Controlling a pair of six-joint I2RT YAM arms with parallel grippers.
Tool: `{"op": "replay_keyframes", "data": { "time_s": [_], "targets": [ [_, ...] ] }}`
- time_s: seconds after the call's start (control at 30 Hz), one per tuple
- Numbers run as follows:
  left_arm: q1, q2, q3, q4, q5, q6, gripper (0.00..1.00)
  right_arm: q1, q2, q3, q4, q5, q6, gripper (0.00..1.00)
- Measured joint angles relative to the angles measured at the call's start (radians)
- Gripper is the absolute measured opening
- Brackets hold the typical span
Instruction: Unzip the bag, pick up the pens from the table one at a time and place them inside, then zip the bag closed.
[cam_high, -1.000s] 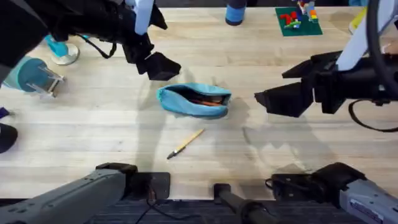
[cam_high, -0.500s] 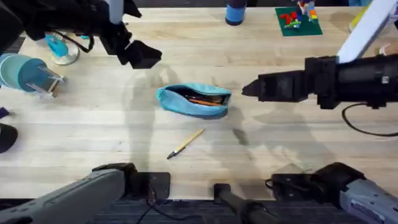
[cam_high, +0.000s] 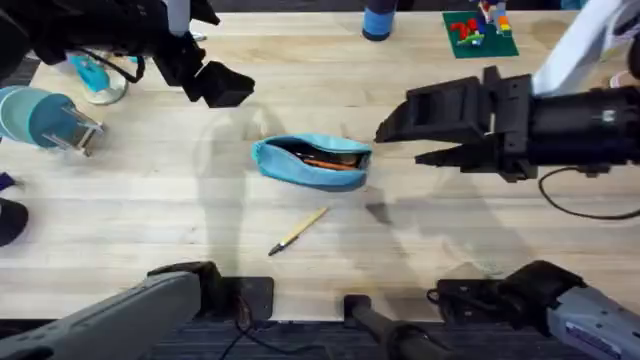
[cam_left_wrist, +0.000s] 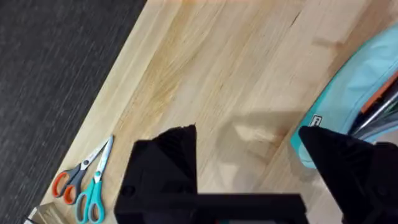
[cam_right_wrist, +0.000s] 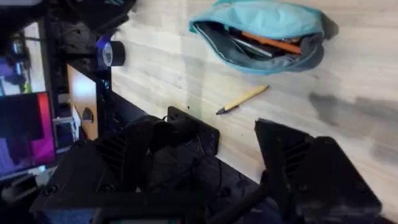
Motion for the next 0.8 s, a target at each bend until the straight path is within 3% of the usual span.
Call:
{"op": "replay_keyframes", "data": {
  "time_s": [0.13, 0.47, 0.8],
  "targets": [
    [0.000, 0.000, 0.000, 0.000, 0.000, 0.000, 0.995, 0.067, 0.053, 0.000, -0.009, 0.060, 0.074, 0.997],
    [0.000, 0.000, 0.000, 0.000, 0.000, 0.000, 0.994, 0.363, 0.216, 0.036, -0.014, 0.307, 0.344, 0.997],
    [0.000, 0.000, 0.000, 0.000, 0.000, 0.000, 0.994, 0.504, 0.414, 0.089, -0.013, 0.393, 0.530, 0.996]
  ]
}}
